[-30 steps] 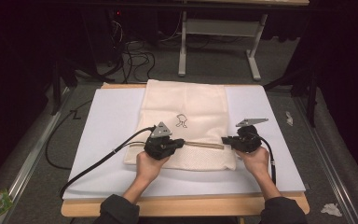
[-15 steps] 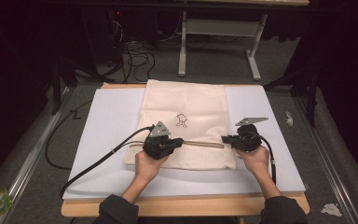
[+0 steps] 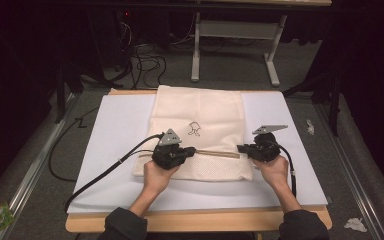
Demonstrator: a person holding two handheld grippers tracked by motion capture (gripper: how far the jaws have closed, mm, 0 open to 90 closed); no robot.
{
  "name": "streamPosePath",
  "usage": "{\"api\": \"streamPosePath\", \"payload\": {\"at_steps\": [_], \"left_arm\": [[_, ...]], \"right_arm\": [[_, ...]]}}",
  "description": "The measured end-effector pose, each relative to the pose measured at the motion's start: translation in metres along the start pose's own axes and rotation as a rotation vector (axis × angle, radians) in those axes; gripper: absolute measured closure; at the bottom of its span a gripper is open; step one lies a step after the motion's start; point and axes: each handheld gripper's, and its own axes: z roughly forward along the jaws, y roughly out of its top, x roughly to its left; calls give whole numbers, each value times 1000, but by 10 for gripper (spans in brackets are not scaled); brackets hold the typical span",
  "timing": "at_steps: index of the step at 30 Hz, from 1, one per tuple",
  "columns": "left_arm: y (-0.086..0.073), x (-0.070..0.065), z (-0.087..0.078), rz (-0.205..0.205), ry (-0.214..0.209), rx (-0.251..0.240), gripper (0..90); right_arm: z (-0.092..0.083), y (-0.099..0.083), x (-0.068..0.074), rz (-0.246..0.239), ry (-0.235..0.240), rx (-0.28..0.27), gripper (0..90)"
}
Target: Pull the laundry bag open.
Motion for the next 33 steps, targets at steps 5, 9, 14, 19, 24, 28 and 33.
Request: {"api": "streamPosePath", "payload": {"at_steps": [5,9,14,19,24,28,33], "left_arm": [[-1,3,-5,-10,4,-6,872],[-1,3,-6,-5,6,-8,872],[-2,3,-6,-5,5,-8,872],[-2,3,-7,-13,5,-8,872],[-3,7,-15,-16,26,-11,872],[-5,9,-17,-27,25,-16,872],[-5,10,-19,-20,33,-15,872]], "right_arm": [[-1,-1,-2,9,5,-4,886],[-1,0,-1,8,0,-2,886],[-1,1,-1,6,2,-4,886],[-2,0,-2,6,1,-5,886],[0,0,-3,11,-1,-9,886],[0,-1,-1,13,-3,-7,886],[0,-2,-2,8,-12,-7,886]]}}
